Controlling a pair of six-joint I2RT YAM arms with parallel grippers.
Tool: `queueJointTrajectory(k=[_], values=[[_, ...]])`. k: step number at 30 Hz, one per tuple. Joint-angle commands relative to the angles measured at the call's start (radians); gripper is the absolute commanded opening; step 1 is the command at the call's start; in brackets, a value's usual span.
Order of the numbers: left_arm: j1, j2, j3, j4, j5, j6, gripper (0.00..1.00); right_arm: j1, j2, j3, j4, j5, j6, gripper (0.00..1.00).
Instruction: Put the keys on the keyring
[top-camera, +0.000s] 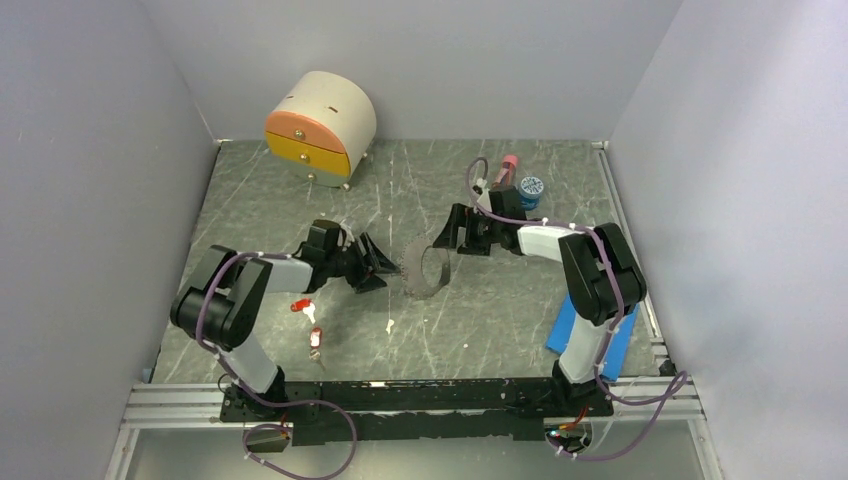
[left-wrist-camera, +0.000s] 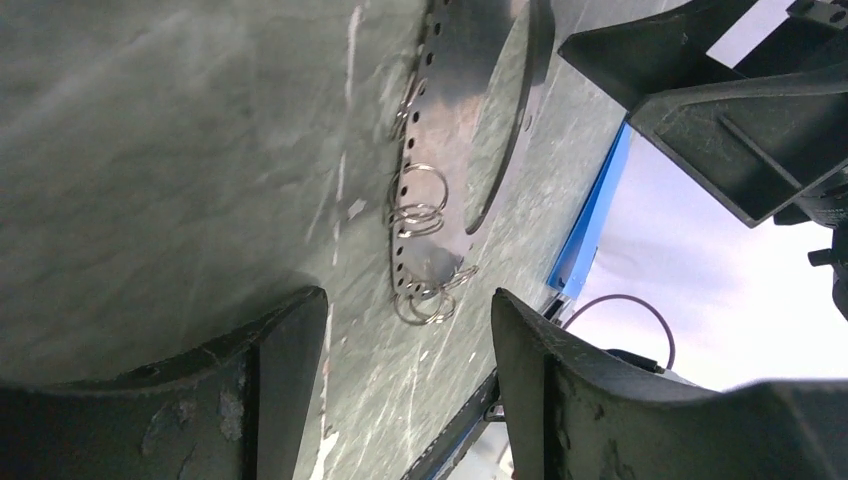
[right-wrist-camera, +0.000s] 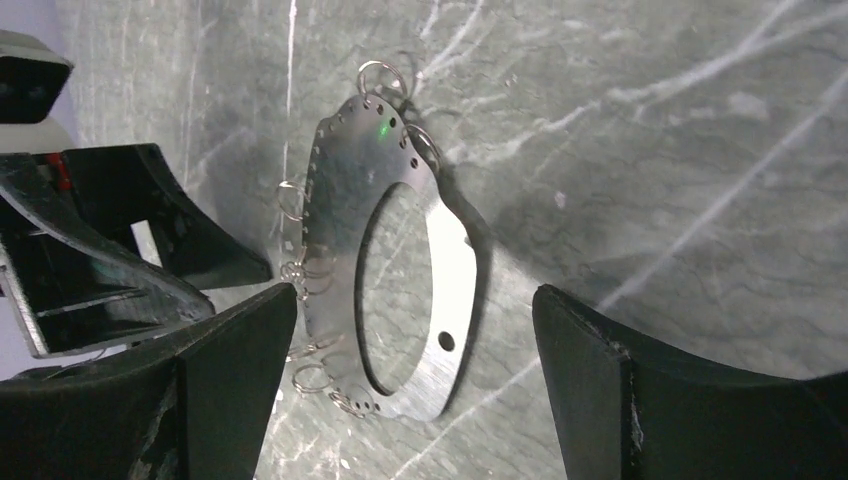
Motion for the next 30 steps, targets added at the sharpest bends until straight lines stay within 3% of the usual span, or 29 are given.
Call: queueJointTrajectory(k=[1, 4, 12, 23, 30], values=[[-0.032, 0.091, 0.074, 0.017, 0.014, 0.006, 0.67, 0.022, 0.053, 0.034, -0.037, -0.022, 0.012, 0.91], [-0.061, 0.138, 0.138, -0.018, 0.003, 0.036, 0.66, 0.033, 0.055, 0.022, -0.017, -0.041, 0.026, 0.9], [-0.117, 0.176, 0.251, -0.139, -0.057, 0.13, 0.64, 0.037, 0.024, -0.061, 0.085, -0.087, 0.109, 0.67], [-0.119, -0.049, 0.241, -0.39, -0.303, 0.299, 0.69, 0.04, -0.057, 0.002, -0.049, 0.071, -0.028, 0.75], [-0.118, -0.222, 0.089, -0.308, -0.305, 0.207, 0.68, 0.099, -0.068, 0.06, -0.125, 0.12, -0.099, 0.77]])
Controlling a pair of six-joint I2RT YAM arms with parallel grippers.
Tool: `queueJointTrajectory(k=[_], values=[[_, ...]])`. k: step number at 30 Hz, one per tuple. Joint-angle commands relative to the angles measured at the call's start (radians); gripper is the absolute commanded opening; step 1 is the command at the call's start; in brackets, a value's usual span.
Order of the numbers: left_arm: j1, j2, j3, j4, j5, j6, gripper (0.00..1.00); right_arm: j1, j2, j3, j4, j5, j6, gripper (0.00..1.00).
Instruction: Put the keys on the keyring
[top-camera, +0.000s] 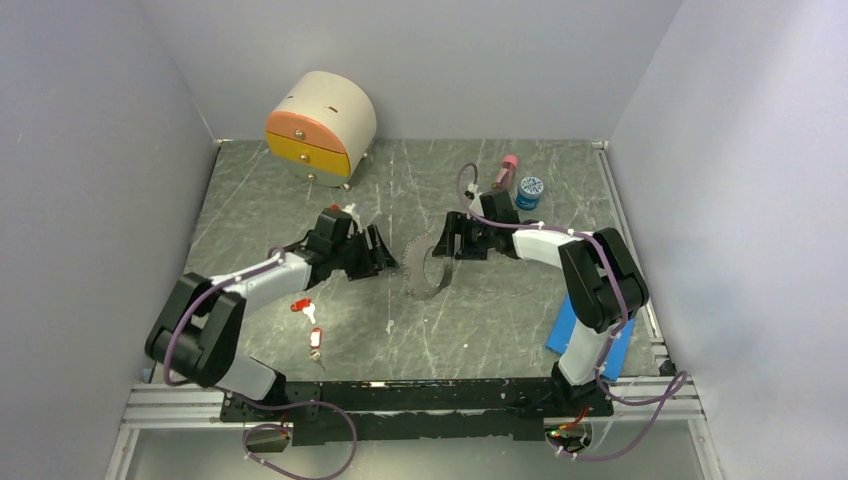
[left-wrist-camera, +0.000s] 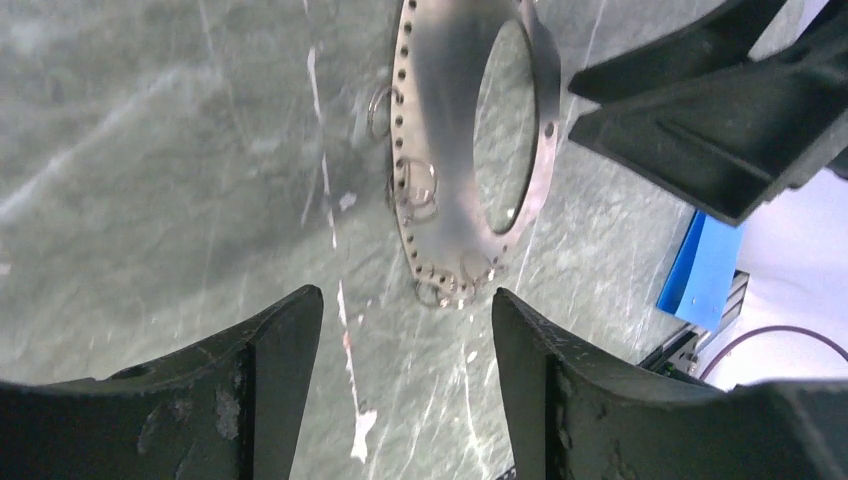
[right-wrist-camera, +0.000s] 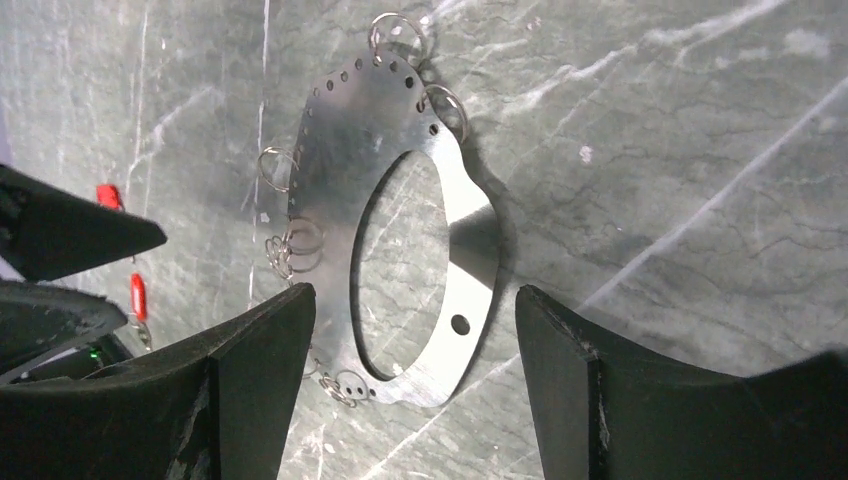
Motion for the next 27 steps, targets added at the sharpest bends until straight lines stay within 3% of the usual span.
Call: queueJointTrajectory(k=[1, 9, 13, 19, 27], values=[[-0.002, -0.101, -0.111, 0.078, -0.012, -0.065, 0.67, 0.055, -0.035, 0.082, -0.073, 0.059, -0.07, 0.77], [-0.002, -0.154, -0.182, 0.116, -0.028, -0.15, 0.65, 0.109, 0.03, 0.135, -0.022, -0.051, 0.041, 0.72], [-0.001, -0.132, -0.155, 0.085, -0.034, -0.14, 0.64, 0.113, 0.102, 0.162, 0.03, -0.135, 0.116, 0.61], [-0.001, -0.114, -0.139, 0.082, -0.028, -0.136, 0.63, 0.121, 0.158, 0.178, 0.039, -0.143, 0.174, 0.46], [-0.001, -0.099, -0.14, 0.081, -0.026, -0.136, 0.63, 0.123, 0.184, 0.196, 0.054, -0.166, 0.2, 0.33]])
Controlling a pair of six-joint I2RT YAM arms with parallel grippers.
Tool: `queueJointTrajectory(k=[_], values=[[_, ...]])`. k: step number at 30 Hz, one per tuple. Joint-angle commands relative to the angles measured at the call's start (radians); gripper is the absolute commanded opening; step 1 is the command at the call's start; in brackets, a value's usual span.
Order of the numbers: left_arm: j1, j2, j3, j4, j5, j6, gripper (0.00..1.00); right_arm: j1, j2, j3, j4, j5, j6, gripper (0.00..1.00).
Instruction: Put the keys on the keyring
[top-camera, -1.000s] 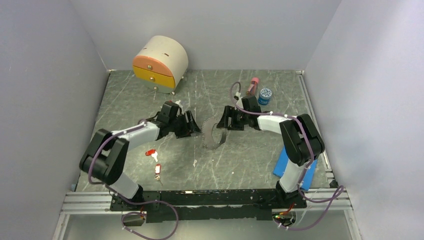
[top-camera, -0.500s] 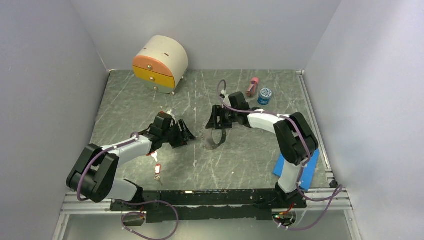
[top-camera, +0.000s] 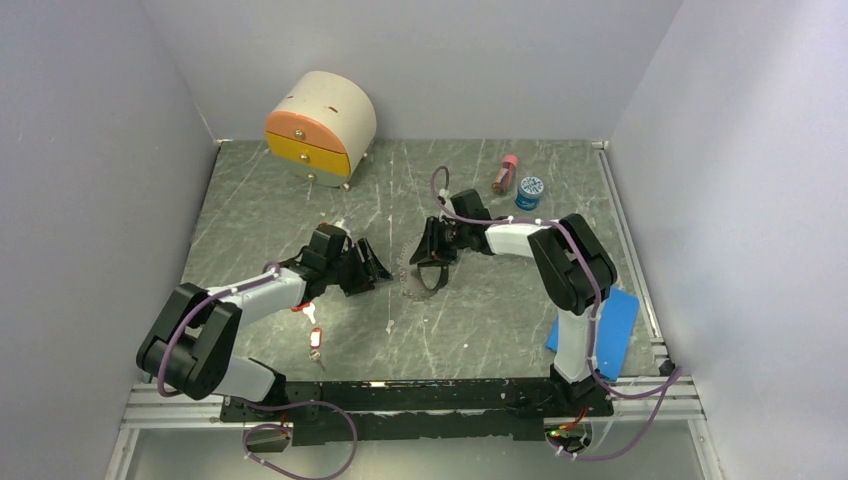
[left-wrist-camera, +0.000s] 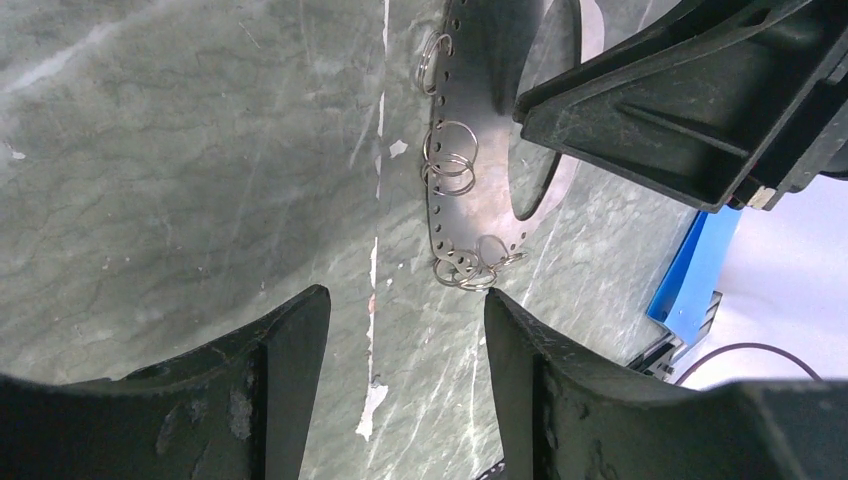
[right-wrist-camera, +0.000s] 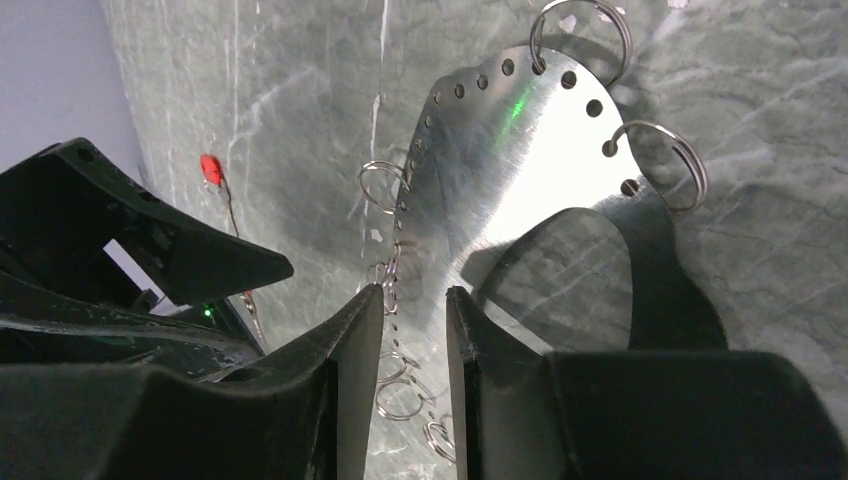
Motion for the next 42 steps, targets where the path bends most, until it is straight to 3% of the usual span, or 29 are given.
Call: queueJointTrajectory(k=[1, 9, 15, 27, 31, 42], values=[[-0.001, 0.008, 0.031, 0.011, -0.004, -0.006, 0.63, 0.009, -0.002, 0.049, 0.036, -0.018, 0.028, 0.33], [-0.001, 0.018, 0.025, 0.01, -0.011, -0.007, 0.63, 0.049, -0.092, 0.092, -0.127, 0.203, -0.105, 0.43], [-0.001, 0.01, 0.008, 0.029, -0.012, -0.025, 0.62, 0.066, -0.04, 0.148, -0.157, 0.138, -0.112, 0.44], [-0.001, -0.004, 0.013, -0.001, -0.041, -0.014, 0.62, 0.08, 0.046, 0.173, -0.143, 0.101, -0.051, 0.37], [0.0, 0.0, 0.017, -0.006, -0.048, -0.008, 0.63, 0.081, 0.051, 0.169, -0.141, 0.096, -0.041, 0.29], [0.001, 0.034, 0.037, -0.024, -0.063, -0.003, 0.63, 0.085, 0.063, 0.189, -0.176, 0.078, -0.026, 0.21]])
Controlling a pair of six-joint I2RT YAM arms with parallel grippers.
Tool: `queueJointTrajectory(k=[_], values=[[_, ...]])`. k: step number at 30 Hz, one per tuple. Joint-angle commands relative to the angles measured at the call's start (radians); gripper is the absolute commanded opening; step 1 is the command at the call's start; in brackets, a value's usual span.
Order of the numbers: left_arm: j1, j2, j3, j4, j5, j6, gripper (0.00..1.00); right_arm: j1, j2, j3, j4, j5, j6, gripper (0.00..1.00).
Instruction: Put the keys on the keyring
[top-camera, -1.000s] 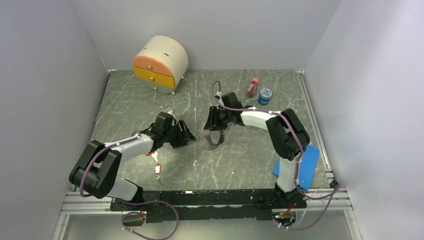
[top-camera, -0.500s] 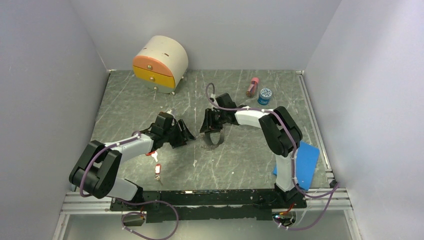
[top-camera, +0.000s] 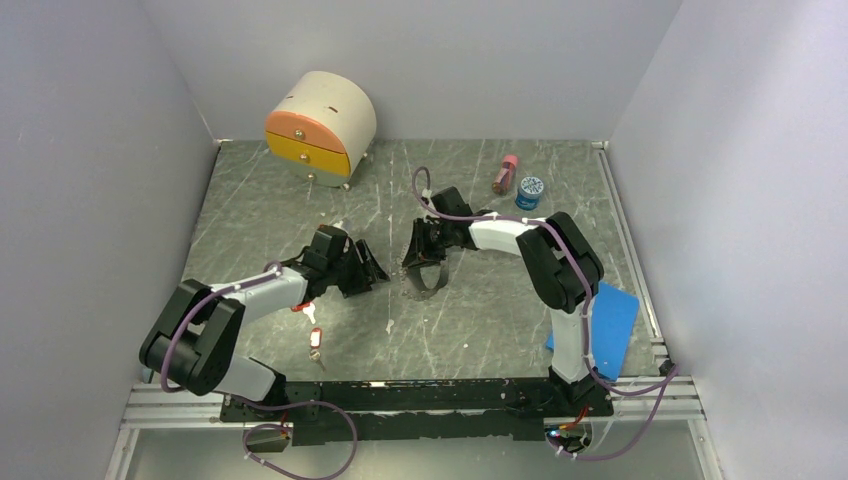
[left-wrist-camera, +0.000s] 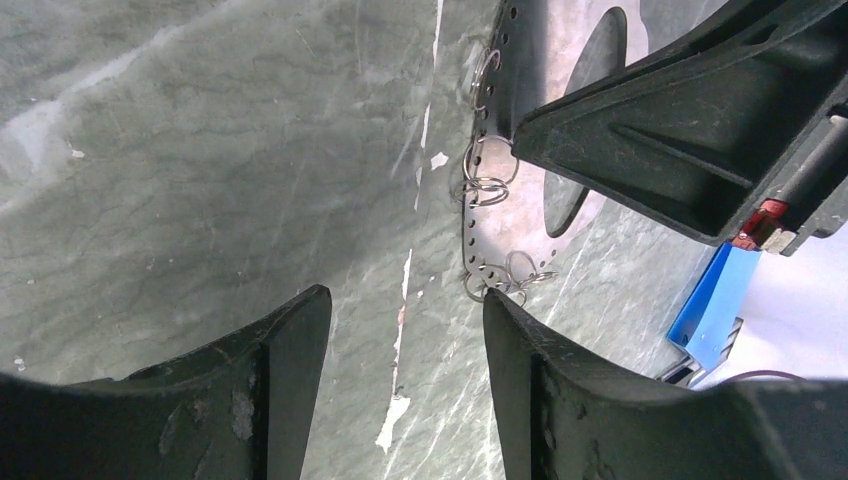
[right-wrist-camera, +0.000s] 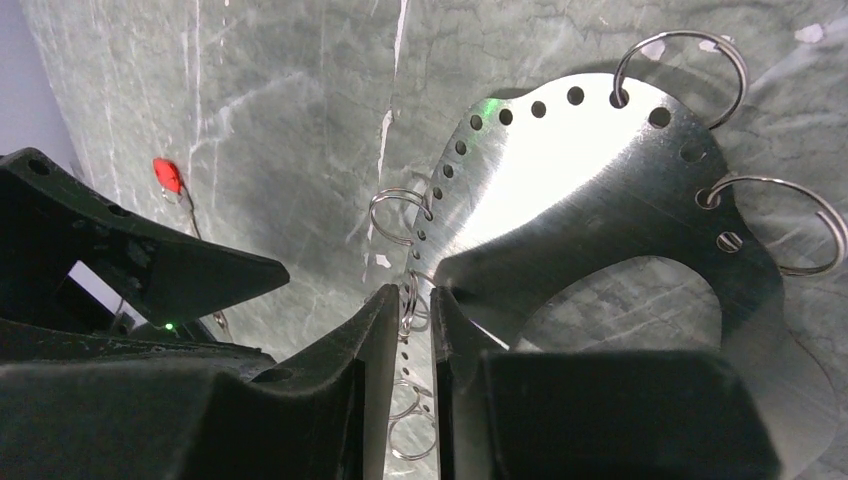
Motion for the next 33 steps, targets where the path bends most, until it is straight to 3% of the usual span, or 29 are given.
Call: queueJointTrajectory(k=[1, 11, 23, 26, 30, 33], values=[[0.001, 0.013, 0.036, -0.008, -0.016, 0.004, 0.63, 0.007, 0.007, 0.048, -0.023, -0.024, 0.008, 0.2], [0.003, 0.024, 0.051, -0.008, -0.017, 0.019, 0.62, 0.012, 0.018, 0.049, -0.028, -0.056, 0.01, 0.16], [0.004, -0.001, 0.077, -0.052, -0.036, 0.052, 0.62, 0.024, 0.047, 0.084, -0.046, -0.047, 0.0, 0.21], [0.004, -0.01, 0.086, -0.06, -0.042, 0.066, 0.63, 0.024, 0.04, 0.098, -0.062, -0.032, -0.027, 0.16], [0.006, -0.034, 0.107, -0.079, -0.057, 0.099, 0.63, 0.023, 0.028, 0.138, -0.126, 0.002, -0.094, 0.01], [0.005, -0.069, 0.123, -0.091, -0.075, 0.142, 0.62, 0.024, 0.005, 0.161, -0.166, 0.025, -0.153, 0.0]])
